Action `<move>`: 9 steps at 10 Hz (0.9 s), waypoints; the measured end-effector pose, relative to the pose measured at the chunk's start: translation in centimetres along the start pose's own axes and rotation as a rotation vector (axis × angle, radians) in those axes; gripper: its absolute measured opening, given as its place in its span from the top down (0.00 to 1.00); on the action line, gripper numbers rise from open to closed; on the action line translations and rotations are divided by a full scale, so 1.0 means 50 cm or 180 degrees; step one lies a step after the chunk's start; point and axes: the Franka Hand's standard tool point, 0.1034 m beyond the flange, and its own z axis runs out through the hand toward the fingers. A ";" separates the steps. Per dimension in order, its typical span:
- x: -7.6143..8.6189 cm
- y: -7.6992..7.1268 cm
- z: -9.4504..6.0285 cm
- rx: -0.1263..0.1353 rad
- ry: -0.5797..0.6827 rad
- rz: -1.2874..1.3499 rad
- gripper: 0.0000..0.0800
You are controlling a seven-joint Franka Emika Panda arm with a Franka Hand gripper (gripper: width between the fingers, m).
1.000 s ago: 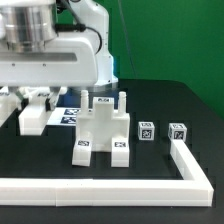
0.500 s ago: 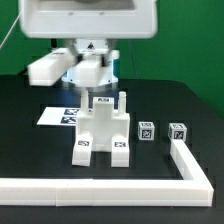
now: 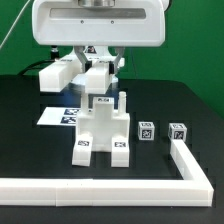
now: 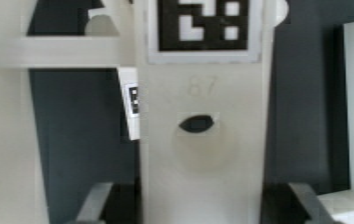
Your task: Assemble chair
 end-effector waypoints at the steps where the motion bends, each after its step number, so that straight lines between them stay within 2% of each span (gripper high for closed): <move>1: -0.009 -0.012 0.001 0.0004 -0.0009 -0.0052 0.64; 5: -0.033 -0.023 0.038 -0.0010 -0.0014 -0.0099 0.64; 9: -0.059 -0.049 0.048 0.0004 -0.0065 -0.0147 0.64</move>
Offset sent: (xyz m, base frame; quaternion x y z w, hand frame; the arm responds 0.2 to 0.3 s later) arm -0.0151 0.0003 -0.0215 -0.0188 0.0219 0.0116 0.9995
